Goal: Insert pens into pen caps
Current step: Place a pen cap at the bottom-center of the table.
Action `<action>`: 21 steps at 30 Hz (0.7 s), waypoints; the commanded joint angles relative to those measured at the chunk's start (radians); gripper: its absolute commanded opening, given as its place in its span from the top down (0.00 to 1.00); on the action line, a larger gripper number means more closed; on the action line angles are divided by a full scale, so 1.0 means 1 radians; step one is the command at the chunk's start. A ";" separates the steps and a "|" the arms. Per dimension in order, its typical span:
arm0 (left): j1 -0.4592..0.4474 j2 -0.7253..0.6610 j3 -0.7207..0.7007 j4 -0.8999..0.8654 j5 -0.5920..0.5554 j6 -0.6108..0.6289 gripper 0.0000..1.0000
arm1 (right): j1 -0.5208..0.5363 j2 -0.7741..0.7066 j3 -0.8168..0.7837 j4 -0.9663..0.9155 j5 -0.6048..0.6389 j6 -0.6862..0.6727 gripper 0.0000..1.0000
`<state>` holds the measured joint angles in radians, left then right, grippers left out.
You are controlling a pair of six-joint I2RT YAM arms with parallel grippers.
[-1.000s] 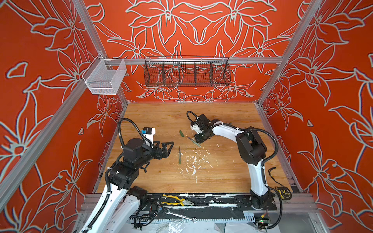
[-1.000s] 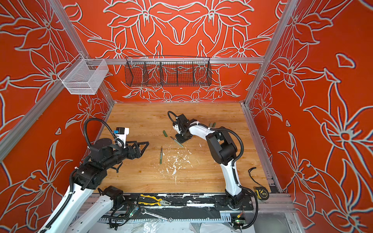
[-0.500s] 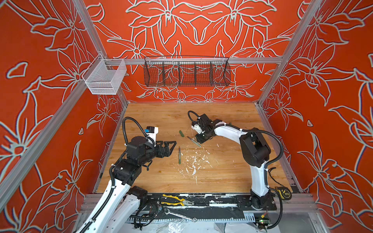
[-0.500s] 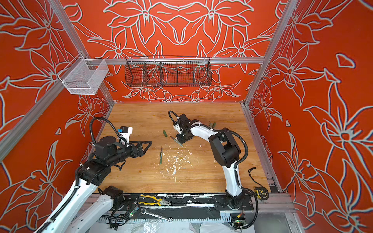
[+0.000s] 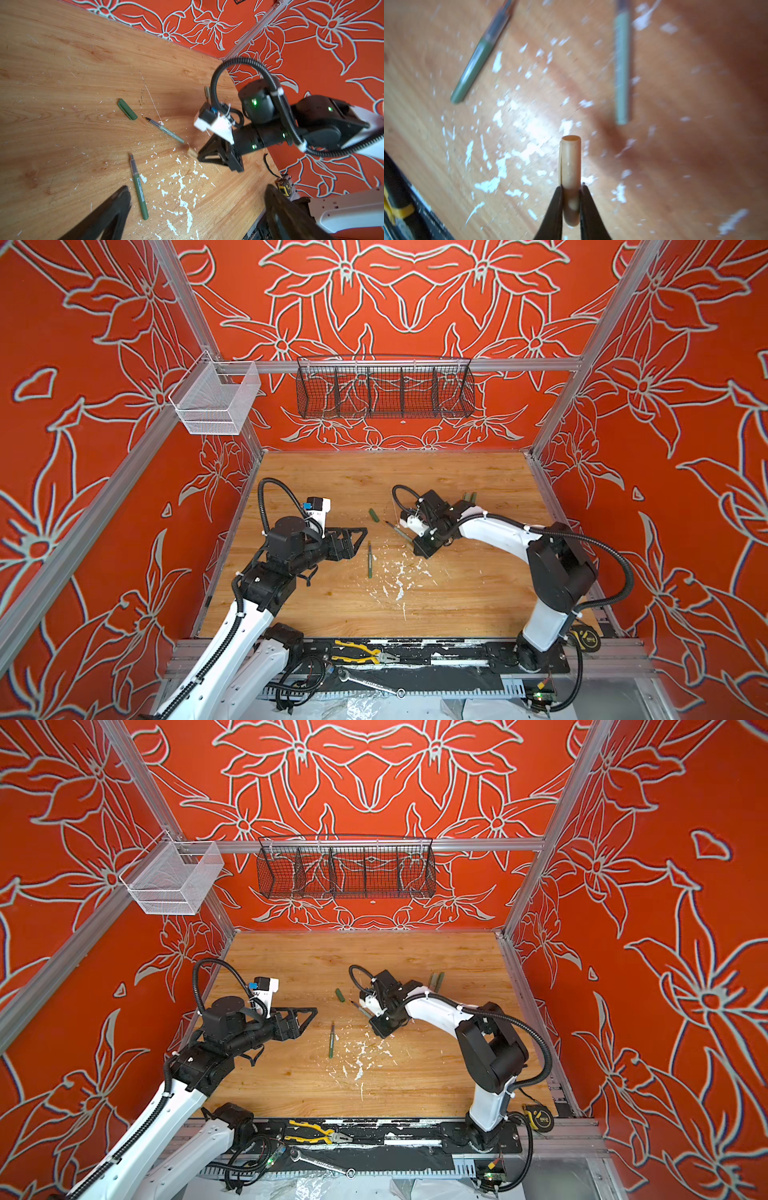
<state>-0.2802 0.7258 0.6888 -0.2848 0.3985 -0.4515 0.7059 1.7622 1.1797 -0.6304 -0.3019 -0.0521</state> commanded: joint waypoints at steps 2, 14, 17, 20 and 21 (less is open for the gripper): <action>0.006 0.010 -0.015 0.053 0.011 -0.011 0.03 | 0.101 0.015 -0.075 -0.008 -0.009 0.022 0.84; 0.006 0.006 -0.012 0.038 0.002 0.018 0.03 | 0.153 -0.020 -0.154 0.019 0.065 0.082 0.55; 0.006 0.007 -0.017 0.044 0.002 0.017 0.03 | 0.159 -0.020 -0.157 0.012 0.085 0.105 0.50; 0.006 0.014 -0.015 0.045 0.006 0.019 0.03 | 0.167 -0.023 -0.165 -0.005 0.118 0.132 0.49; 0.006 0.015 -0.014 0.047 0.005 0.022 0.03 | 0.171 -0.030 -0.171 -0.008 0.143 0.150 0.48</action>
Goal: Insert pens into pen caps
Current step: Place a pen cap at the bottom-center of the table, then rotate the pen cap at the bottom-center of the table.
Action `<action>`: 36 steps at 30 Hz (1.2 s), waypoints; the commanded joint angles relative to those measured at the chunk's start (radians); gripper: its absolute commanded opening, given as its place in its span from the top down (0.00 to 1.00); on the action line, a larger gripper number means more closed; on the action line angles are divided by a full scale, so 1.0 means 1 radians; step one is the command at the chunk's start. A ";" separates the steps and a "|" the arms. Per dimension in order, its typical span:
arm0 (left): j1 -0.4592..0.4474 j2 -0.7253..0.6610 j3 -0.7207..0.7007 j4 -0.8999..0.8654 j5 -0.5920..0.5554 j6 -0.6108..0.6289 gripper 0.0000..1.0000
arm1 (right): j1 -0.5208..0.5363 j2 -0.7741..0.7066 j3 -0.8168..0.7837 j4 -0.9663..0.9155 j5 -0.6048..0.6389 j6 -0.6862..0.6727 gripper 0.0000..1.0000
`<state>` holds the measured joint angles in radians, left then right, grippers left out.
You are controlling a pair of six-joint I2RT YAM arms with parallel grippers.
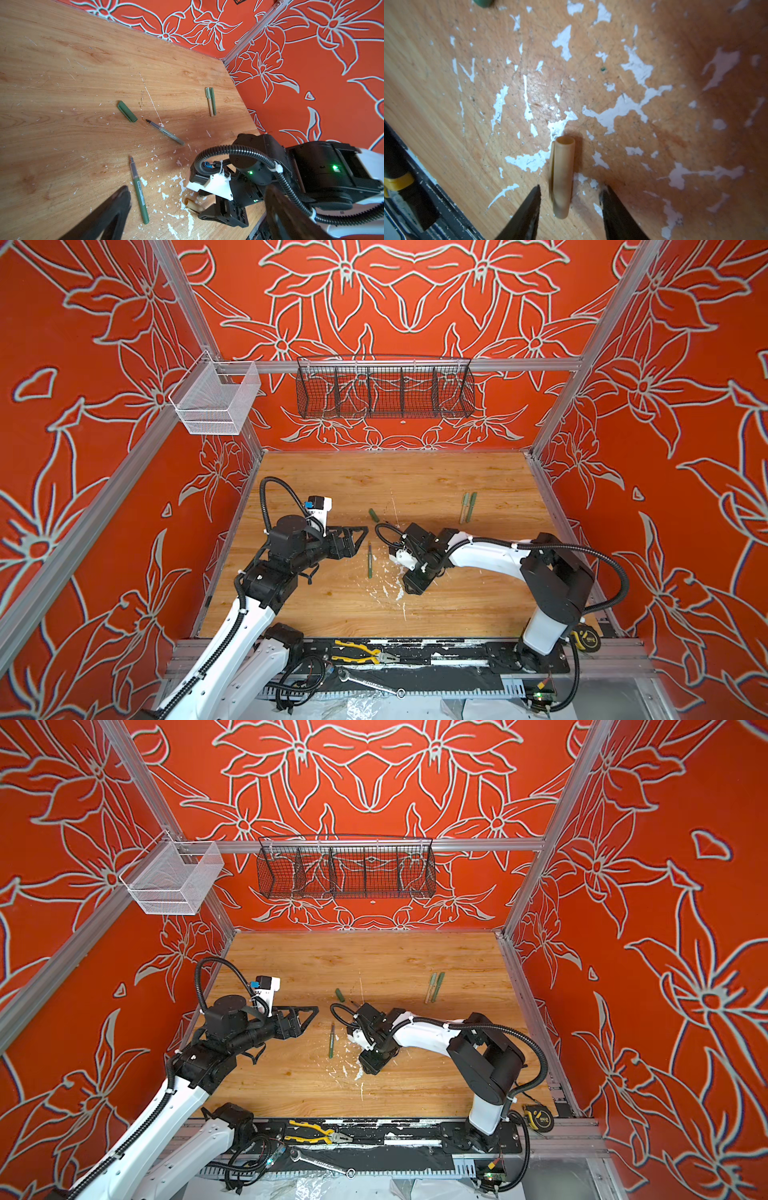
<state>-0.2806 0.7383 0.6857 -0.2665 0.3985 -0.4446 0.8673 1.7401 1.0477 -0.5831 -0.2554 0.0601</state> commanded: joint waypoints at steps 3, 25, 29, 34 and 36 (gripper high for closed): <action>0.006 0.006 -0.008 0.029 0.008 0.015 0.03 | 0.014 -0.034 -0.058 -0.060 0.176 0.082 0.47; 0.006 -0.036 0.029 -0.025 -0.016 0.043 0.03 | 0.008 0.025 0.040 -0.070 0.386 0.116 0.38; 0.006 -0.029 0.031 -0.024 -0.011 0.043 0.03 | 0.002 0.012 0.072 -0.083 0.346 0.101 0.38; 0.006 -0.032 0.029 -0.024 -0.014 0.045 0.03 | -0.013 -0.055 0.032 -0.070 0.321 0.125 0.37; 0.006 -0.033 0.025 -0.021 -0.013 0.044 0.03 | -0.038 -0.103 -0.011 -0.052 0.304 0.145 0.35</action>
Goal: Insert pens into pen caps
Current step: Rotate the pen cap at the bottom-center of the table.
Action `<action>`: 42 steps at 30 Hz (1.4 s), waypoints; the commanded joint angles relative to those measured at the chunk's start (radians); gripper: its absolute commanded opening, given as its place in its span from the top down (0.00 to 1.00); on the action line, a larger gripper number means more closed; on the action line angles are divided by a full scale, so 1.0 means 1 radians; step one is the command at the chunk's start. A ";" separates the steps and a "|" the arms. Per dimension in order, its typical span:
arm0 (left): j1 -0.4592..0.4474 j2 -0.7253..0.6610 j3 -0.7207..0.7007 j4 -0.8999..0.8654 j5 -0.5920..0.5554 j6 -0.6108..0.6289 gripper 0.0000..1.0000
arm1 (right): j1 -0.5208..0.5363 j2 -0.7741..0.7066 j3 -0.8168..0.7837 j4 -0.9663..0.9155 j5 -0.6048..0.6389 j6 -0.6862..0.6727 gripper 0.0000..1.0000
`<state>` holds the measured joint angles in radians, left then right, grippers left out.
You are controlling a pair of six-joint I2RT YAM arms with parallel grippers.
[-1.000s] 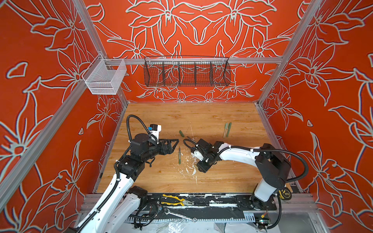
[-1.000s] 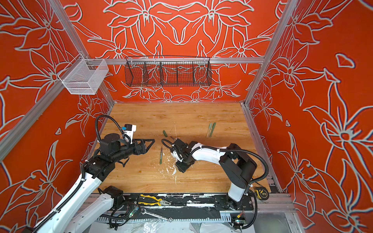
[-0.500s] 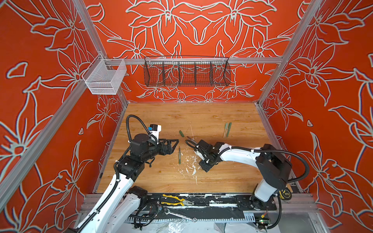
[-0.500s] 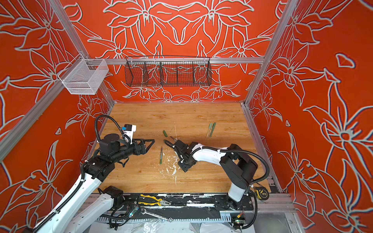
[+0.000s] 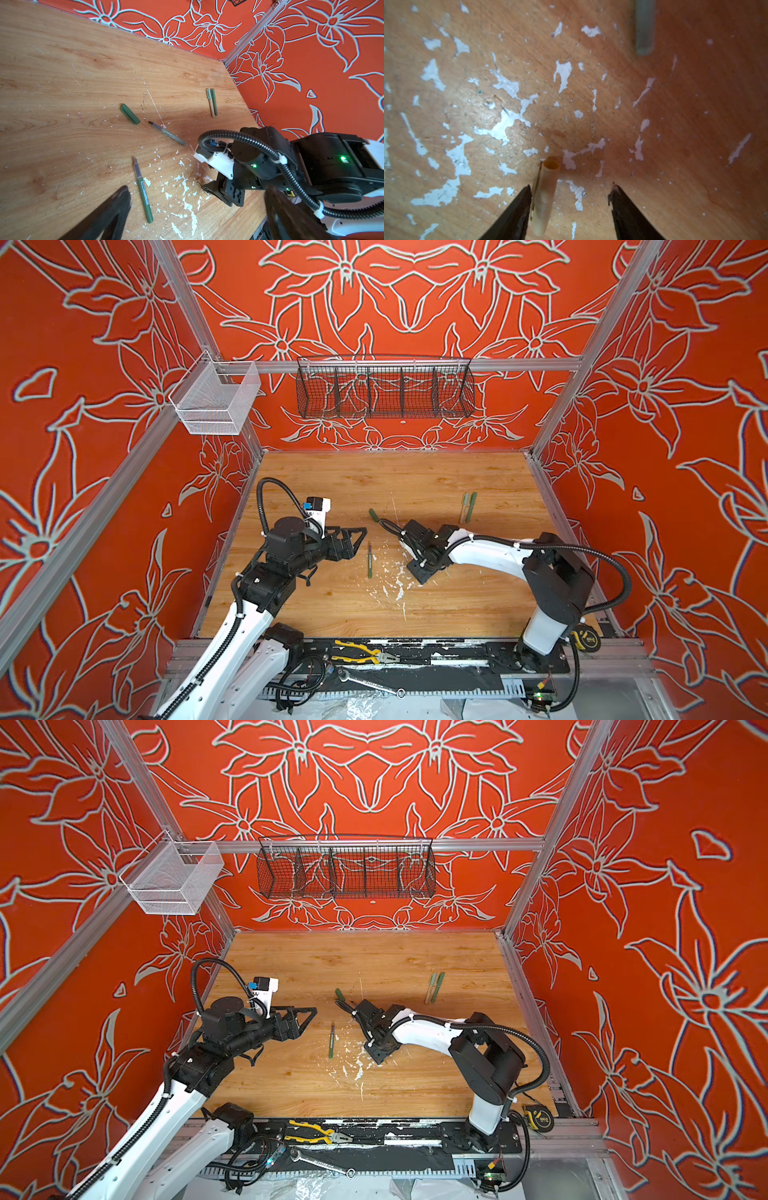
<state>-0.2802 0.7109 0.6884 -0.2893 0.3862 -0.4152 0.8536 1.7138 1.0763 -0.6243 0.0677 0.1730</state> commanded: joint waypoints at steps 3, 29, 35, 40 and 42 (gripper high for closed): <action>0.006 0.002 0.020 0.014 0.008 0.012 0.02 | -0.070 -0.114 -0.080 0.004 -0.035 0.054 0.34; 0.006 -0.019 0.019 0.002 0.004 0.011 0.03 | -0.004 0.073 0.043 -0.027 -0.055 0.020 0.34; 0.006 -0.019 0.016 0.009 0.008 0.009 0.03 | 0.029 0.060 0.021 -0.049 -0.057 0.029 0.34; 0.006 -0.018 0.010 0.019 0.013 0.007 0.03 | 0.082 0.043 0.004 -0.085 -0.008 0.017 0.34; 0.006 -0.014 0.010 0.022 0.016 0.005 0.03 | 0.100 0.029 -0.001 -0.102 0.025 0.021 0.34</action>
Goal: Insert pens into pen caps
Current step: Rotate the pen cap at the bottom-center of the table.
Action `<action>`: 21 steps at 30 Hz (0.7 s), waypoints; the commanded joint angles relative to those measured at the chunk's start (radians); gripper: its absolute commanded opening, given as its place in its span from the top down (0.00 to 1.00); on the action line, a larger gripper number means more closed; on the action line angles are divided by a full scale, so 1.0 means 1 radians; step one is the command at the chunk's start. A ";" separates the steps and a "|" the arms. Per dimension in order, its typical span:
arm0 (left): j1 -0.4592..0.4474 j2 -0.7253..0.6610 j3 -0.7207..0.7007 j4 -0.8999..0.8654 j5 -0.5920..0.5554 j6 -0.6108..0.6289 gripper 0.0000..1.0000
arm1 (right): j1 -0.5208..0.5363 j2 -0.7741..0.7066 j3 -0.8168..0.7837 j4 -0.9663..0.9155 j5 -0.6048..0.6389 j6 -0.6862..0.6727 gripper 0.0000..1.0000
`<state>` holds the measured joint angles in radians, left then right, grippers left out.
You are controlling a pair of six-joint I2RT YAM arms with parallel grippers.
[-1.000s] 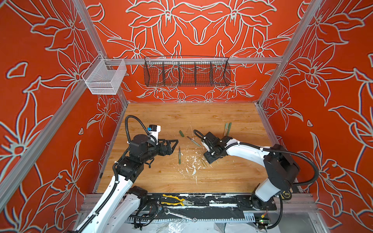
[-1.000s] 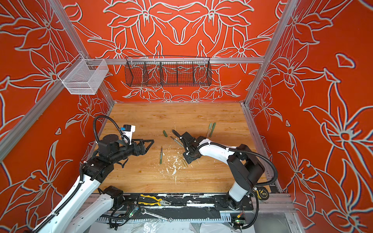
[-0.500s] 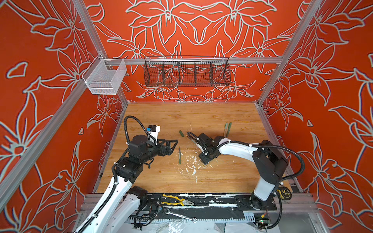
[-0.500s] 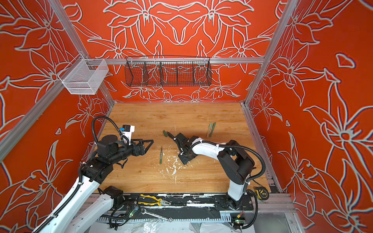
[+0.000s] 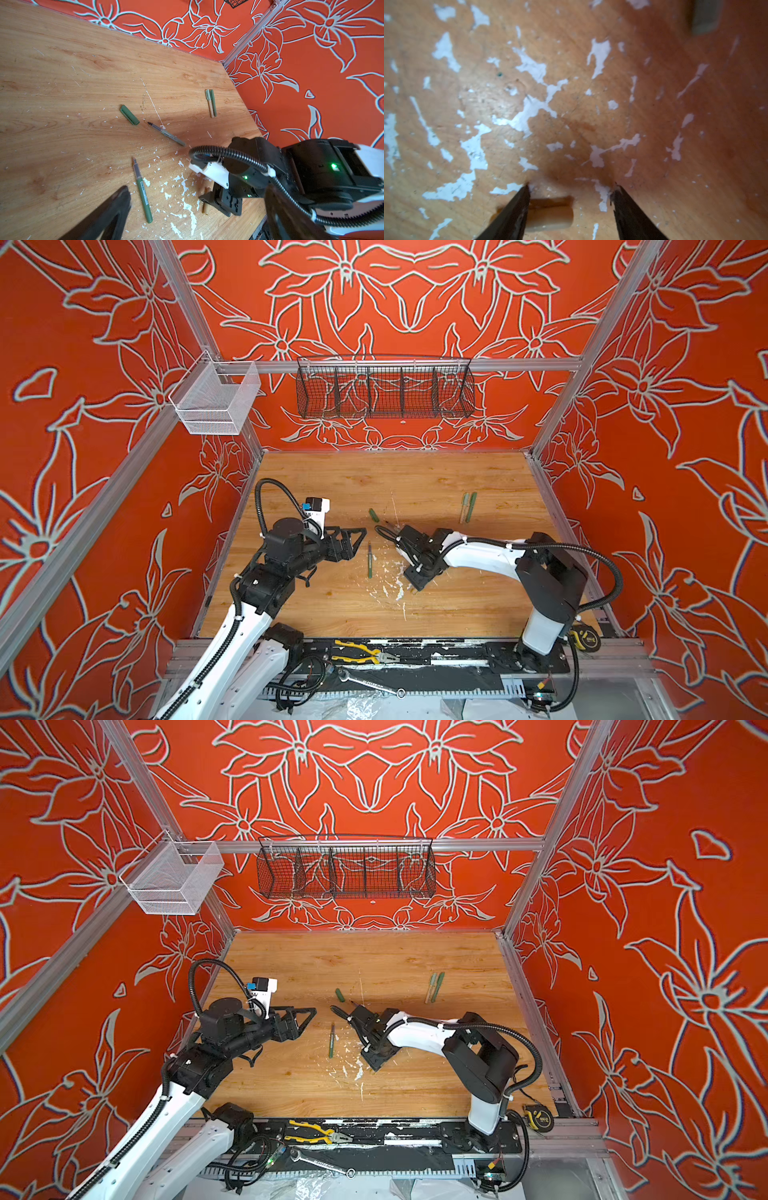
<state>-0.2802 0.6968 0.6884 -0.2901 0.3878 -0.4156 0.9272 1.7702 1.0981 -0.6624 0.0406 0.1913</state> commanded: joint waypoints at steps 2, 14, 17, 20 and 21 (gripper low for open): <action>0.006 0.005 0.010 0.022 0.003 0.003 0.03 | 0.030 -0.053 -0.029 -0.069 0.070 0.015 0.34; 0.006 0.009 0.002 0.035 0.023 -0.007 0.03 | 0.020 -0.137 -0.039 -0.079 0.001 0.203 0.32; 0.006 0.019 0.000 0.043 0.033 -0.009 0.03 | 0.023 -0.132 -0.052 -0.037 -0.044 0.279 0.31; 0.006 0.020 0.002 0.046 0.037 -0.008 0.03 | 0.035 -0.121 -0.058 -0.025 -0.032 0.370 0.32; 0.006 0.016 0.002 0.045 0.036 -0.008 0.03 | 0.038 -0.117 -0.063 -0.023 -0.027 0.397 0.32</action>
<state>-0.2802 0.7181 0.6880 -0.2729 0.4068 -0.4206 0.9539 1.6459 1.0534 -0.6910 0.0196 0.4583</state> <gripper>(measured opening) 0.975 0.679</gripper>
